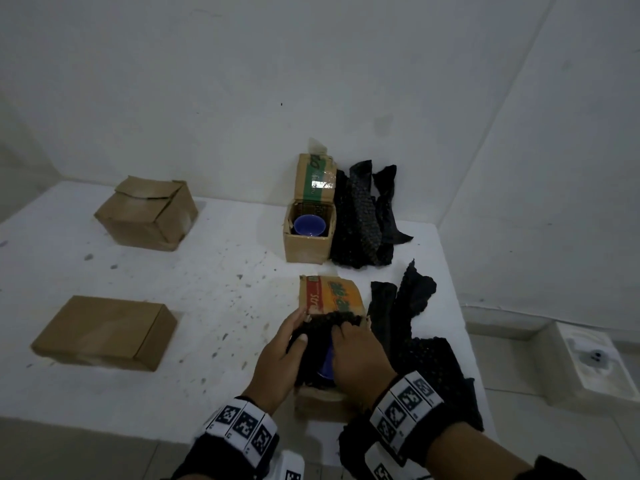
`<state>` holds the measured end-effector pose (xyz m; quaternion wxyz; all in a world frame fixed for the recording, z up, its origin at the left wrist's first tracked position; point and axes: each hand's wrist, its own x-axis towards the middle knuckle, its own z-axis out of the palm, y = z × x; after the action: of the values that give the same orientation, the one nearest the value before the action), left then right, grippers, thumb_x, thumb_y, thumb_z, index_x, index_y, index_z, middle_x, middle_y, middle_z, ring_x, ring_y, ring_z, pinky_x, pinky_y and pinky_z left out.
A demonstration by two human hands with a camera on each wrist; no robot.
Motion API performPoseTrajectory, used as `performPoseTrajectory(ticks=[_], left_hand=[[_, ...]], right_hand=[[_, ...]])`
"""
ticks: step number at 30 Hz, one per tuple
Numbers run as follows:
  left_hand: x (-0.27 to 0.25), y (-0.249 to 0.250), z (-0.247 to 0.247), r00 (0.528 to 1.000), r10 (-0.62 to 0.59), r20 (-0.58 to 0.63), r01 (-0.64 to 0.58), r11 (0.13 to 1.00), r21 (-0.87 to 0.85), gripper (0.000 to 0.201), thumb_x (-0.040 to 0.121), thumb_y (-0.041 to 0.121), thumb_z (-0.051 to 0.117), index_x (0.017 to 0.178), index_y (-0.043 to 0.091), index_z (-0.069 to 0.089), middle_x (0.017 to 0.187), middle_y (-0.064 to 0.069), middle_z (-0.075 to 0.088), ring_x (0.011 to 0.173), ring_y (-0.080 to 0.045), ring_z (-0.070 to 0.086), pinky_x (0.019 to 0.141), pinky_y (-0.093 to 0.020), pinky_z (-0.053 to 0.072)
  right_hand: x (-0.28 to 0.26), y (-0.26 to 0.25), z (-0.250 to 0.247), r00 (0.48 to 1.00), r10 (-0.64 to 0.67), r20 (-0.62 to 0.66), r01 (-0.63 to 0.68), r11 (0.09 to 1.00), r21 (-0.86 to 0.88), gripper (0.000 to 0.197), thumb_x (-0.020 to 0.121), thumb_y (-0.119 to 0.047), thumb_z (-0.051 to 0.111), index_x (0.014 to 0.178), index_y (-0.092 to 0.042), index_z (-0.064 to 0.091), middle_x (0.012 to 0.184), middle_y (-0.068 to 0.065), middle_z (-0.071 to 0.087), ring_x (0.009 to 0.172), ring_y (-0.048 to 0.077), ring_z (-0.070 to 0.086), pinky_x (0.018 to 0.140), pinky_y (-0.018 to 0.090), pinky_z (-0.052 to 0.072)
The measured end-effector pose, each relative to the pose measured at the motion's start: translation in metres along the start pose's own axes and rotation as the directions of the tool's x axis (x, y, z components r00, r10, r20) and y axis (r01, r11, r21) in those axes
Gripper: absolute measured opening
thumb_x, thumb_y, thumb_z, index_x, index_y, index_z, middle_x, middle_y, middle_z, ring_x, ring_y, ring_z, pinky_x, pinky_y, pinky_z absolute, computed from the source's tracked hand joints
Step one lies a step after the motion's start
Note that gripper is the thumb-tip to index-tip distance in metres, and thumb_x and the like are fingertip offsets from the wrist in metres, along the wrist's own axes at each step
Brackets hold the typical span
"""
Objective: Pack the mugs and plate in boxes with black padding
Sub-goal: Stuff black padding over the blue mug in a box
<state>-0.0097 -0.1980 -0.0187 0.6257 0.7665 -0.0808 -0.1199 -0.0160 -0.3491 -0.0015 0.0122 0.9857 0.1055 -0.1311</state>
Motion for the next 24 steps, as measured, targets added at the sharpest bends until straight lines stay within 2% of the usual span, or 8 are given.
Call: performPoseTrajectory(ticks=[5,9,14,16,18,20,22,24], left_hand=[[0.003,-0.001,0.005,0.993,-0.113,-0.014,0.106,0.962,-0.251,0.031,0.101,0.034,0.027,0.131,0.034,0.033,0.138,0.013,0.039,0.129,-0.005,0.036,0.11,-0.027,0.028],[0.005,-0.001,0.011,0.989,-0.146,-0.036,0.129,0.947,-0.295,0.039,0.1,0.041,0.025,0.136,0.03,0.034,0.14,0.011,0.038,0.13,-0.006,0.035,0.113,-0.033,0.028],[0.002,0.001,0.013,0.981,-0.189,-0.03,0.171,0.938,-0.302,0.044,0.101,0.032,0.014,0.14,0.024,0.032,0.138,0.012,0.037,0.128,-0.004,0.033,0.1,-0.022,0.029],[-0.001,0.002,0.012,0.982,-0.19,-0.023,0.176,0.942,-0.286,0.045,0.102,0.031,0.013,0.142,0.022,0.031,0.138,0.012,0.037,0.127,-0.003,0.033,0.093,-0.011,0.035],[-0.001,0.003,0.012,0.981,-0.195,-0.012,0.184,0.943,-0.278,0.046,0.102,0.031,0.013,0.143,0.021,0.03,0.138,0.011,0.036,0.125,-0.002,0.034,0.081,0.0,0.038],[-0.001,0.005,0.01,0.978,-0.209,-0.006,0.197,0.932,-0.305,0.048,0.101,0.033,0.012,0.144,0.021,0.029,0.139,0.009,0.037,0.125,-0.004,0.035,0.089,-0.006,0.038],[-0.004,0.007,0.009,0.978,-0.208,-0.001,0.196,0.927,-0.32,0.049,0.1,0.035,0.011,0.143,0.022,0.03,0.138,0.009,0.038,0.125,-0.006,0.037,0.1,-0.02,0.034],[-0.006,0.009,0.008,0.975,-0.224,0.007,0.213,0.918,-0.335,0.047,0.1,0.035,0.009,0.141,0.024,0.031,0.139,0.011,0.038,0.125,-0.005,0.037,0.102,-0.024,0.03]], right_hand=[[0.02,-0.006,-0.012,0.989,0.103,0.103,-0.111,0.991,0.077,0.035,0.091,-0.03,0.041,0.116,-0.006,0.051,0.119,0.017,0.047,0.105,0.035,0.048,0.103,0.051,0.028],[0.03,-0.008,-0.014,0.983,0.13,0.132,-0.139,0.988,0.062,0.039,0.096,-0.032,0.034,0.121,-0.01,0.053,0.121,0.017,0.05,0.107,0.034,0.05,0.099,0.046,0.032],[0.029,-0.008,-0.006,0.989,0.106,0.102,-0.117,0.988,0.102,0.045,0.098,-0.043,0.029,0.115,-0.014,0.059,0.113,0.011,0.062,0.105,0.031,0.055,0.104,0.048,0.028],[0.027,-0.007,-0.008,0.993,0.086,0.078,-0.097,0.984,0.149,0.043,0.097,-0.046,0.033,0.107,-0.015,0.061,0.106,0.008,0.065,0.1,0.028,0.058,0.101,0.048,0.034],[0.022,-0.007,-0.011,0.997,0.078,0.013,-0.079,0.98,0.184,0.038,0.095,-0.045,0.041,0.115,-0.016,0.055,0.112,0.008,0.062,0.101,0.028,0.058,0.095,0.045,0.042],[0.013,-0.008,-0.01,0.99,0.053,-0.127,-0.023,0.975,0.222,0.043,0.092,-0.042,0.047,0.126,-0.016,0.046,0.122,0.01,0.054,0.108,0.03,0.054,0.089,0.042,0.047],[0.006,-0.01,-0.004,0.966,-0.059,-0.25,0.127,0.955,0.266,0.041,0.091,-0.038,0.045,0.123,-0.013,0.049,0.123,0.01,0.05,0.11,0.029,0.05,0.086,0.04,0.047],[0.005,-0.012,0.005,0.944,-0.197,-0.263,0.276,0.91,0.309,0.041,0.089,-0.035,0.035,0.115,-0.01,0.055,0.117,0.008,0.053,0.107,0.025,0.049,0.091,0.038,0.044]])
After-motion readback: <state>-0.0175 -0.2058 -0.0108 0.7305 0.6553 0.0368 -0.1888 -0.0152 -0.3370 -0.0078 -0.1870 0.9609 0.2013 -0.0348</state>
